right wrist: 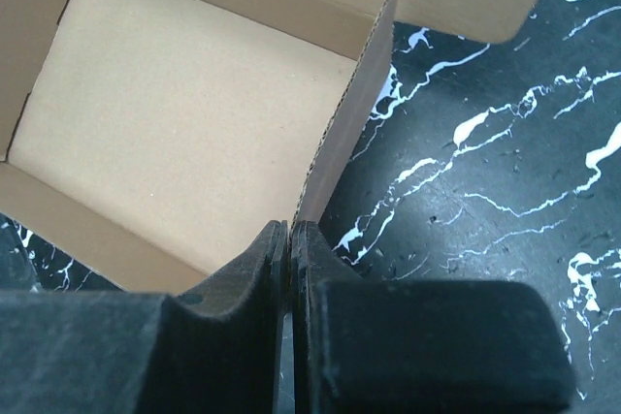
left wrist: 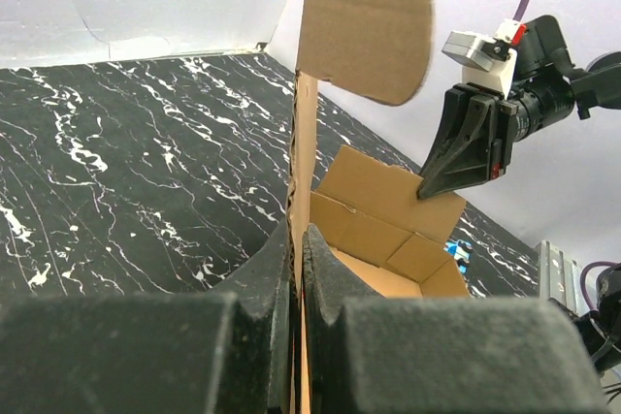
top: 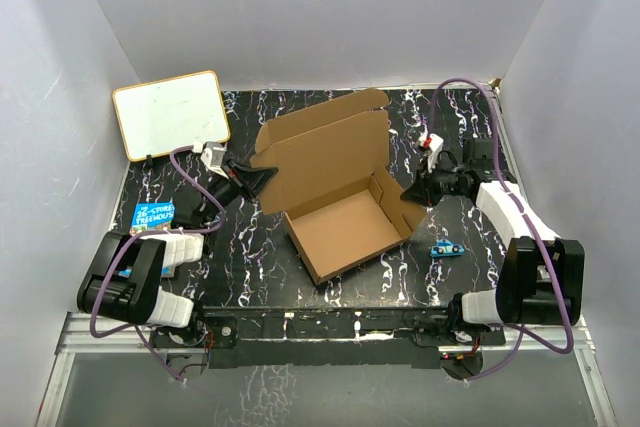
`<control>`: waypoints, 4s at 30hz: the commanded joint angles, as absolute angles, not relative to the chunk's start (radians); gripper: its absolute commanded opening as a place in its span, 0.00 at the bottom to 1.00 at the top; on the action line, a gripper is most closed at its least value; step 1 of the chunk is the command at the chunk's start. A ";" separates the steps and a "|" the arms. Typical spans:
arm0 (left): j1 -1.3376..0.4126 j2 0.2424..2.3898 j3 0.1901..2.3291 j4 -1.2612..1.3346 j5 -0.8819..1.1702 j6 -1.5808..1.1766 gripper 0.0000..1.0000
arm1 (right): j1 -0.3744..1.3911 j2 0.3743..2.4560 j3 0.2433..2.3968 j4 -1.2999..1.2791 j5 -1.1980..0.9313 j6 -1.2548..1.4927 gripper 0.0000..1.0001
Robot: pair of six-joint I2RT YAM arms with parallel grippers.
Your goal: Fold the paper box
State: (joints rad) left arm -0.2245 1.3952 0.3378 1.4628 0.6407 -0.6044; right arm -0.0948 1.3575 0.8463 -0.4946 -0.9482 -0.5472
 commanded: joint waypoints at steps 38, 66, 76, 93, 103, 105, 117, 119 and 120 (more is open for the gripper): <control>-0.230 1.372 0.338 1.443 0.694 -0.494 0.00 | -0.156 1.600 0.910 -0.466 -1.314 -0.428 0.33; -0.235 1.310 0.328 1.386 0.701 -0.487 0.00 | -0.109 1.467 0.845 -0.395 -0.943 -0.534 0.45; -0.246 1.288 0.322 1.352 0.696 -0.466 0.00 | -0.119 1.437 0.845 -0.418 -1.021 -0.568 0.50; -0.251 1.276 0.320 1.304 0.685 -0.434 0.00 | -0.196 1.455 0.849 -0.434 -1.068 -0.566 0.47; -0.251 1.284 0.321 1.307 0.685 -0.433 0.00 | -0.197 1.481 0.854 -0.425 -1.004 -0.558 0.34; -0.252 1.284 0.321 1.307 0.685 -0.434 0.00 | -0.198 1.484 0.854 -0.420 -0.996 -0.553 0.34; -0.254 1.283 0.322 1.301 0.687 -0.430 0.00 | -0.203 1.495 0.849 -0.403 -1.022 -0.518 0.49; -0.255 1.282 0.322 1.299 0.686 -0.429 0.00 | -0.204 1.498 0.846 -0.397 -1.024 -0.510 0.52; -0.256 1.283 0.323 1.297 0.686 -0.428 0.00 | -0.204 1.499 0.842 -0.388 -1.019 -0.501 0.52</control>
